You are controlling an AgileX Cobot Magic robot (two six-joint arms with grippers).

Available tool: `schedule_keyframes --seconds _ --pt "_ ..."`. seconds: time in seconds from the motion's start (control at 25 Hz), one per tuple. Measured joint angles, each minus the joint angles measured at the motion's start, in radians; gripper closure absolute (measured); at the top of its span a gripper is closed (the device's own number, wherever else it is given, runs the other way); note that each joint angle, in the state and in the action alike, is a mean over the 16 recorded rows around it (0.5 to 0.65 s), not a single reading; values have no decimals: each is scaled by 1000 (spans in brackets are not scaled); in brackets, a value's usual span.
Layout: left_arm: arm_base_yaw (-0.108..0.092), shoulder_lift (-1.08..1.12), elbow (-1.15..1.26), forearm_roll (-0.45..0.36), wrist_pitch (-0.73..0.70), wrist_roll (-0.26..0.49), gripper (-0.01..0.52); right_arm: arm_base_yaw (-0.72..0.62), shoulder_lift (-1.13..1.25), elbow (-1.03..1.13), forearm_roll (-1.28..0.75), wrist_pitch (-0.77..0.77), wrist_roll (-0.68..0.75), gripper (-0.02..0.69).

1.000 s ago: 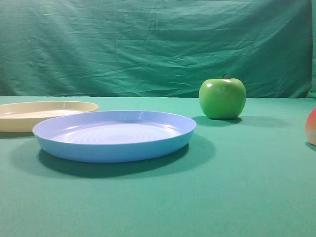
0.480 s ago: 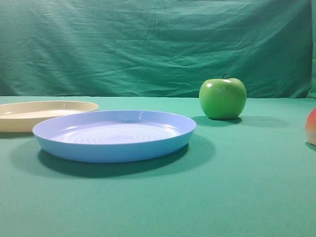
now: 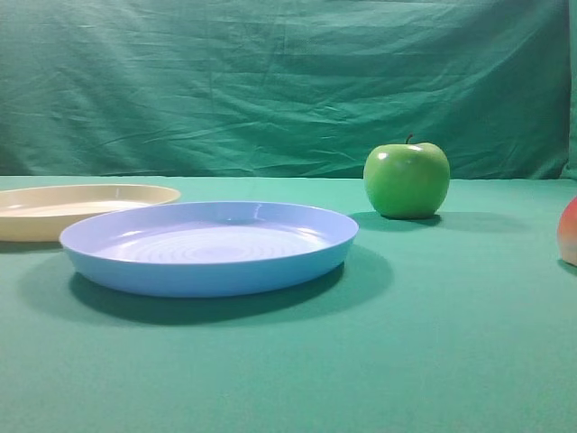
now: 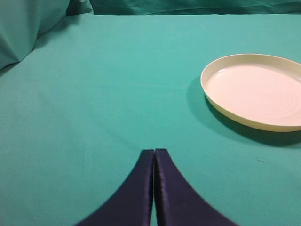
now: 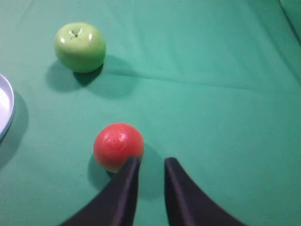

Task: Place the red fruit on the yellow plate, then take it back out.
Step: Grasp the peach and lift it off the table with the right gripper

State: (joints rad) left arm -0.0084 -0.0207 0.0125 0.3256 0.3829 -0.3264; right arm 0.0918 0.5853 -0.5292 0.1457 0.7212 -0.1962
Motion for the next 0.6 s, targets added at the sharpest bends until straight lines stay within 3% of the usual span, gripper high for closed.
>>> schedule_keyframes --seconds 0.32,0.44,0.6 --pt "0 0 0 0 0 0 514 53 117 -2 54 7 -105 50" --pt "0 0 0 0 0 0 514 84 185 -2 60 -10 -118 5" --pt "0 0 0 0 0 0 514 124 306 -8 62 -51 -132 -5"
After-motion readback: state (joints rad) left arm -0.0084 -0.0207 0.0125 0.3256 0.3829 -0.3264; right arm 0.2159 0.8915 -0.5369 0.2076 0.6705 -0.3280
